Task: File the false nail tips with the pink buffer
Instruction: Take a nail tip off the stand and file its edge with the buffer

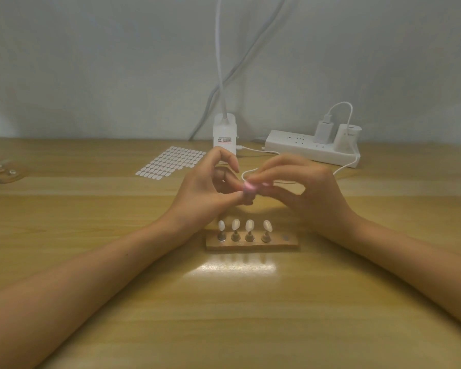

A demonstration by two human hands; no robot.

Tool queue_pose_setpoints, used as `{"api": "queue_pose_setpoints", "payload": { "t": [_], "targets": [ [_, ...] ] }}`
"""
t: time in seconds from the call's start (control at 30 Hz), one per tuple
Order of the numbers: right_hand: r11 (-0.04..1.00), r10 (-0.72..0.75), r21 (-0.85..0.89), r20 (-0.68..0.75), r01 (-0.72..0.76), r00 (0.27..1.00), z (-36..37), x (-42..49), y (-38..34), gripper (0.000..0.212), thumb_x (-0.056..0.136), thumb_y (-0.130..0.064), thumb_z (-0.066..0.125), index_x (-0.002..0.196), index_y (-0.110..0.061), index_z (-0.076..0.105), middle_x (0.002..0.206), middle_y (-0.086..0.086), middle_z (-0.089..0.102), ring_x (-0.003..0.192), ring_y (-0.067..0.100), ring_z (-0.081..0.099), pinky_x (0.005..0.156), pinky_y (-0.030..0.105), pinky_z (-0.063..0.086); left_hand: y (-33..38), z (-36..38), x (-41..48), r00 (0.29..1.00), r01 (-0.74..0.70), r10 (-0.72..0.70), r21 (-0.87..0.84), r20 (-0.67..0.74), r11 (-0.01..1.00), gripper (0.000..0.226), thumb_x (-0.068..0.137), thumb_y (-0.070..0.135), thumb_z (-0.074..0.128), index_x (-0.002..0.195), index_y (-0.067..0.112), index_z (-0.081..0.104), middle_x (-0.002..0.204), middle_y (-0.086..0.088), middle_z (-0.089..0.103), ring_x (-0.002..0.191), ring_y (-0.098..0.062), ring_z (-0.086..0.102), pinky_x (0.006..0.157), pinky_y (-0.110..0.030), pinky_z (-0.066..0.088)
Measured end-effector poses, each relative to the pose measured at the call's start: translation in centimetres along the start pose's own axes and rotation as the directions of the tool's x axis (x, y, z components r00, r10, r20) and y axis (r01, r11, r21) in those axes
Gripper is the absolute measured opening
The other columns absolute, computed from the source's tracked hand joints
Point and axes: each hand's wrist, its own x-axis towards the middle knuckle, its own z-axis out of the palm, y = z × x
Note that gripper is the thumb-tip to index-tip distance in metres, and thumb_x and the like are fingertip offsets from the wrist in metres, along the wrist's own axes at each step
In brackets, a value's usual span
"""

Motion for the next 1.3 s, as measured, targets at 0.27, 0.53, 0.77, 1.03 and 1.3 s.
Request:
{"api": "queue_pose_setpoints", "payload": {
  "t": [0.27,0.53,0.77,1.03,1.3],
  "targets": [
    [1.0,0.031,0.003,-0.044,-0.03,0.999,-0.18,-0.04,-0.18,0.018,0.085,-0.008,0.078,0.103,-0.006,0.079,0.097,0.007,0.075,0.087,0.02,0.071,0.078,0.037,0.057,0.02,0.02,-0.06,1.0,0.008,-0.008,-0.003,-0.004,1.0,0.039,0.08,0.002,0.083,0.099,0.015,0.05,0.077,-0.008,0.076,0.078,-0.021,0.077,0.064,-0.022,0.056],
    [1.0,0.016,-0.003,-0.03,-0.016,0.999,-0.21,-0.07,-0.33,0.019,0.084,-0.006,0.077,0.103,-0.005,0.078,0.097,0.009,0.073,0.089,0.021,0.07,0.08,0.035,0.057,0.14,0.09,-0.06,1.0,0.012,-0.012,-0.044,-0.002,0.999,0.04,0.08,0.002,0.083,0.097,0.018,0.05,0.075,-0.007,0.075,0.076,-0.02,0.077,0.058,-0.015,0.051],
    [1.0,-0.018,-0.012,-0.01,0.018,1.0,-0.09,-0.14,-0.42,0.019,0.086,-0.012,0.075,0.103,-0.007,0.078,0.097,0.009,0.072,0.087,0.023,0.07,0.078,0.035,0.056,0.16,0.02,-0.06,1.0,0.014,-0.014,-0.003,-0.006,1.0,0.04,0.08,0.003,0.083,0.098,0.015,0.05,0.075,-0.003,0.075,0.076,-0.017,0.076,0.066,-0.023,0.056],
    [0.999,-0.032,-0.039,0.002,0.032,0.999,-0.03,-0.23,-0.01,0.019,0.089,-0.01,0.074,0.107,-0.008,0.078,0.099,0.008,0.07,0.092,0.023,0.066,0.081,0.033,0.054,0.3,0.08,-0.12,1.0,-0.026,0.026,0.009,-0.01,1.0,0.04,0.08,0.007,0.084,0.097,0.017,0.048,0.079,-0.005,0.077,0.079,-0.02,0.077,0.065,-0.017,0.051],
    [0.999,-0.026,-0.037,-0.022,0.025,0.999,0.0,-0.18,-0.18,0.018,0.089,-0.009,0.074,0.106,-0.007,0.078,0.098,0.006,0.07,0.089,0.019,0.067,0.078,0.034,0.055,0.22,0.0,-0.1,0.999,-0.024,0.023,-0.038,-0.025,0.999,0.04,0.079,0.004,0.083,0.096,0.016,0.048,0.078,-0.005,0.077,0.076,-0.016,0.076,0.065,-0.016,0.052]
  ]
}}
